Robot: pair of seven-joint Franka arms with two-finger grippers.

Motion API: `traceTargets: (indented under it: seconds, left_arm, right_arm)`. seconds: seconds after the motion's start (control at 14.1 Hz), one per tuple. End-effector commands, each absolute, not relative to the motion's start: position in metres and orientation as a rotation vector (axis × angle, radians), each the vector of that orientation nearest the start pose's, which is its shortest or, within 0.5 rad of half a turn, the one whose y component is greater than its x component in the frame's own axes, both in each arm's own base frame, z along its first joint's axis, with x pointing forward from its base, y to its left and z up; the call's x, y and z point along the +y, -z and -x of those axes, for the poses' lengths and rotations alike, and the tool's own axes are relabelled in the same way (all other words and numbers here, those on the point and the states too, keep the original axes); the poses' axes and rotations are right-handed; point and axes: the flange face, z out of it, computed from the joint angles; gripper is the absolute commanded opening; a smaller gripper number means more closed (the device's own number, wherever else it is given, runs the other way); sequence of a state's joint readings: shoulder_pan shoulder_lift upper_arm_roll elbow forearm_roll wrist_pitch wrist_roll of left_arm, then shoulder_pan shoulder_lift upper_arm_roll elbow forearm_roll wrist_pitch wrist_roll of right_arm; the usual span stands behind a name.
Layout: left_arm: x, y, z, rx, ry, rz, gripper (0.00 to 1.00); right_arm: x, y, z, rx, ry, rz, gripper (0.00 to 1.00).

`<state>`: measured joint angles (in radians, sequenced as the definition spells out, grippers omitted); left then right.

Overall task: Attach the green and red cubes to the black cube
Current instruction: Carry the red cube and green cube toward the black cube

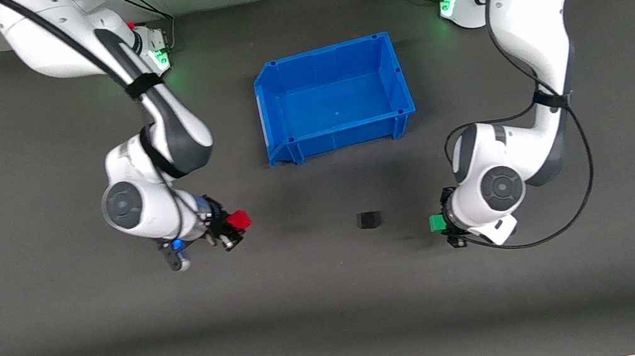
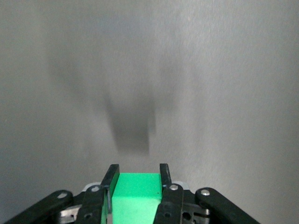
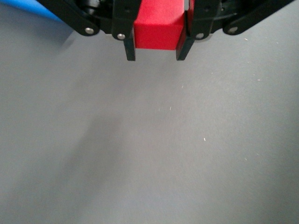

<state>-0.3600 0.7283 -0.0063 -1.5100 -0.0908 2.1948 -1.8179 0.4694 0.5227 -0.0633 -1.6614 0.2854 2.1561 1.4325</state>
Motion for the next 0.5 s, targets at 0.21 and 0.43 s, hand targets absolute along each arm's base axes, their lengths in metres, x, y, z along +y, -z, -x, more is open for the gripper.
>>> traceTargets:
  seconds: [0.21,0.43]
  left_arm:
    - [-0.299,-0.218,-0.645,-2.115,-0.126,2.313,0.0]
    - [-0.298,-0.21,-0.646,-2.209,-0.124,2.244,0.0]
  right_arm:
    - [0.347,-0.273,-0.633,1.967,-0.284,2.334,0.0]
    - [0.381,-0.259,-0.634,2.065,-0.287,2.264,0.0]
